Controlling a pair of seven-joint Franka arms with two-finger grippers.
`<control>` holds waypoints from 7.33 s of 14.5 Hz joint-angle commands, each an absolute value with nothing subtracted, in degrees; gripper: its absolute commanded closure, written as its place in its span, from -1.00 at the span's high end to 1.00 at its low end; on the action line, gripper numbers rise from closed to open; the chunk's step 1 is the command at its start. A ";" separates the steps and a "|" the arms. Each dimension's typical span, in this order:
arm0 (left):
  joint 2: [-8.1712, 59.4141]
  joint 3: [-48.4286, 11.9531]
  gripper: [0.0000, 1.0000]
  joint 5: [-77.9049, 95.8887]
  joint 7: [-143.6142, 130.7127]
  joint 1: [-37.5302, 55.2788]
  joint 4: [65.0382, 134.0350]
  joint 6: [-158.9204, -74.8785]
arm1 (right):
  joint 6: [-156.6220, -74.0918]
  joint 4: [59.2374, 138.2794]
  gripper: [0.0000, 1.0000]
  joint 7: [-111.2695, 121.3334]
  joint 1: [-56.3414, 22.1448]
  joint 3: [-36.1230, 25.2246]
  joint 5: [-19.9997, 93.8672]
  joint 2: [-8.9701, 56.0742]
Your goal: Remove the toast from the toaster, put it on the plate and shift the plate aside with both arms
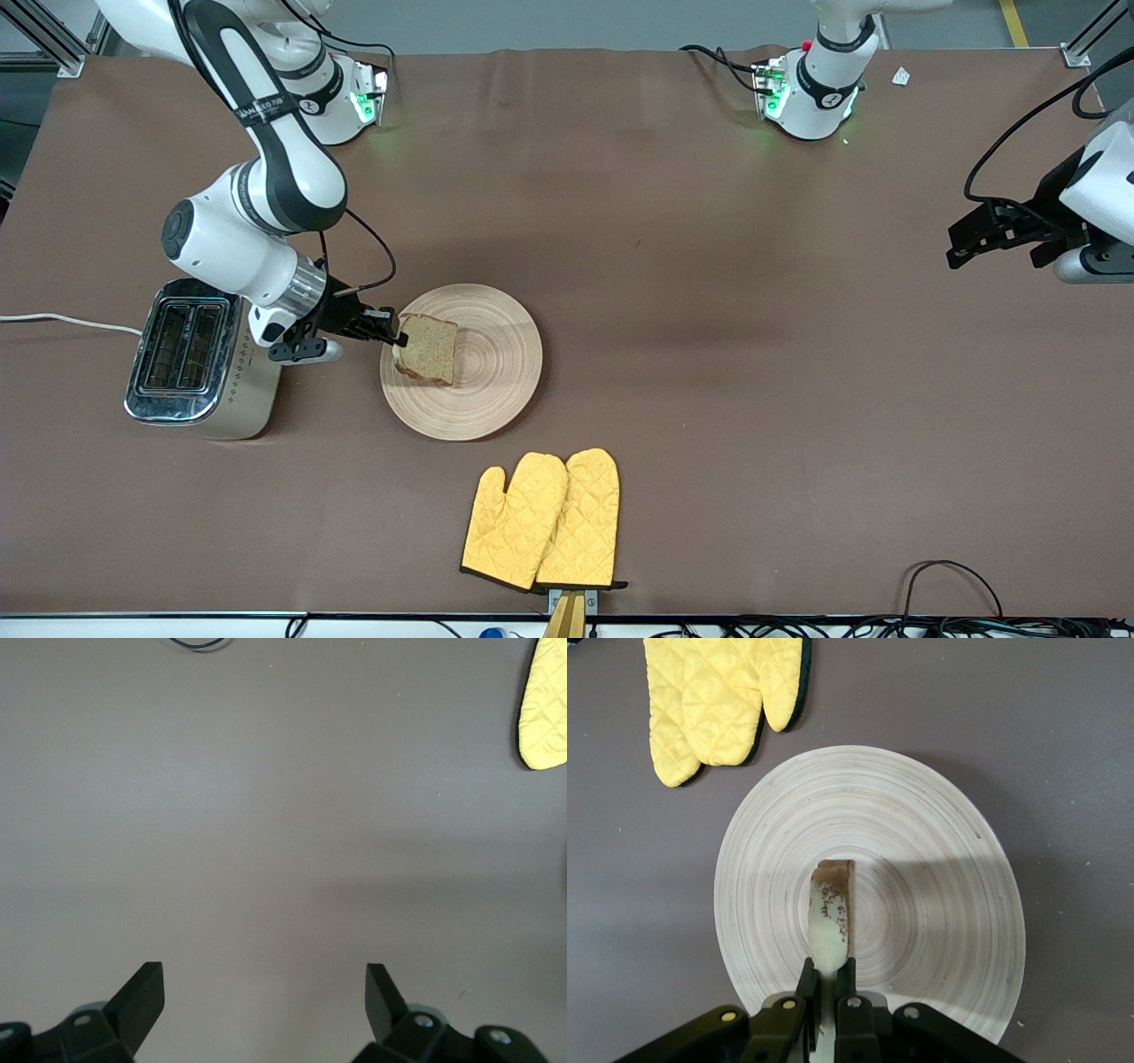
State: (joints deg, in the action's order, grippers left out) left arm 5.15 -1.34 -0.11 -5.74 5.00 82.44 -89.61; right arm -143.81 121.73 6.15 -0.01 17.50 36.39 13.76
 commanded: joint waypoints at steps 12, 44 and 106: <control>5.27 -1.41 1.00 -0.26 -5.98 5.01 82.00 -89.12 | -144.76 122.78 1.00 7.47 0.00 18.02 42.28 14.06; 57.74 -7.47 1.00 69.08 3.87 33.57 72.52 -140.27 | -97.55 92.37 1.00 9.14 3.25 -4.83 -3.78 -0.18; 30.17 -7.38 1.00 6.97 19.72 -3.44 71.63 -95.98 | -94.04 90.88 1.00 9.58 5.45 0.00 -0.35 0.18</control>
